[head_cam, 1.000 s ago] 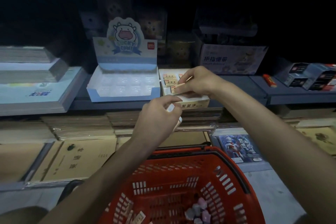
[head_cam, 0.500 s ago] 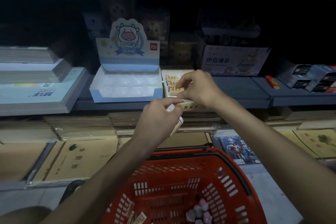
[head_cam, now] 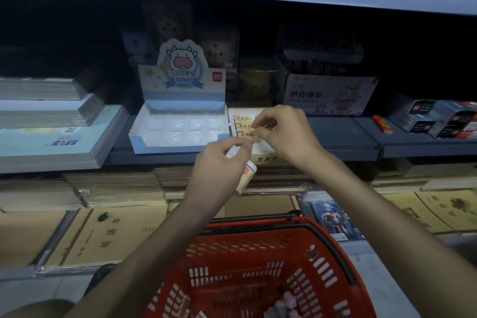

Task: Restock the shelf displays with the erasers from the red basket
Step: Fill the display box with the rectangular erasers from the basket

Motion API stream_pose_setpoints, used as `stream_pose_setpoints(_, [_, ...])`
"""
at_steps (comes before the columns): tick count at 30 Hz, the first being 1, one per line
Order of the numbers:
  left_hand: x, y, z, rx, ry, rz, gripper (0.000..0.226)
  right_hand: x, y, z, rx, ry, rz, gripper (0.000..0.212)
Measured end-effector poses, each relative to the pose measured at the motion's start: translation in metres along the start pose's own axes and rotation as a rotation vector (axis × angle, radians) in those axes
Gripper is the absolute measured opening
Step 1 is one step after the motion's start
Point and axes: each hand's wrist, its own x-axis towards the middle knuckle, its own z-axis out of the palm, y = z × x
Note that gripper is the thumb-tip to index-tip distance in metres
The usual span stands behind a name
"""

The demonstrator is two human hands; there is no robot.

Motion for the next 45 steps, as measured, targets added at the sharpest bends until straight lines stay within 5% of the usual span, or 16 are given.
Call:
stream_pose_setpoints(3, [-0.001,0.014,-0.008,-0.189,0.06,-0.084,0.025,-0.019,-0.019,-0.016,0.221,0.01,0.048,0.01])
stream_pose_setpoints(7, [0.0,0.016,-0.016,-0.374,0.099,-0.209,0.038,-0.048,-0.038,-0.034,0.617,-0.181,0.197,0.013])
stream_pose_setpoints(12, [0.001,0.014,-0.012,-0.516,0.043,-0.268,0.044,-0.062,-0.037,-0.032,0.786,-0.377,0.349,0.022])
stream_pose_setpoints(17, [0.001,0.01,-0.003,-0.369,0.071,-0.225,0.037,-0.065,-0.037,-0.026,0.801,-0.319,0.42,0.021])
stream_pose_setpoints(27, [-0.003,0.013,-0.006,-0.507,0.078,-0.215,0.032,-0.051,-0.014,-0.052,1.05,-0.101,0.548,0.015])
stream_pose_setpoints(35, [0.005,0.003,0.0,0.021,0.113,0.063,0.007,0.0,0.004,-0.034,0.2,-0.012,0.311,0.012])
stream_pose_setpoints(39, [0.003,-0.002,0.004,0.518,0.128,0.209,0.019,0.02,0.004,-0.019,0.043,-0.165,0.324,0.028])
stream_pose_setpoints(45, [0.003,-0.006,-0.004,0.759,0.114,0.278,0.033,0.02,-0.005,-0.015,-0.214,-0.239,0.224,0.04])
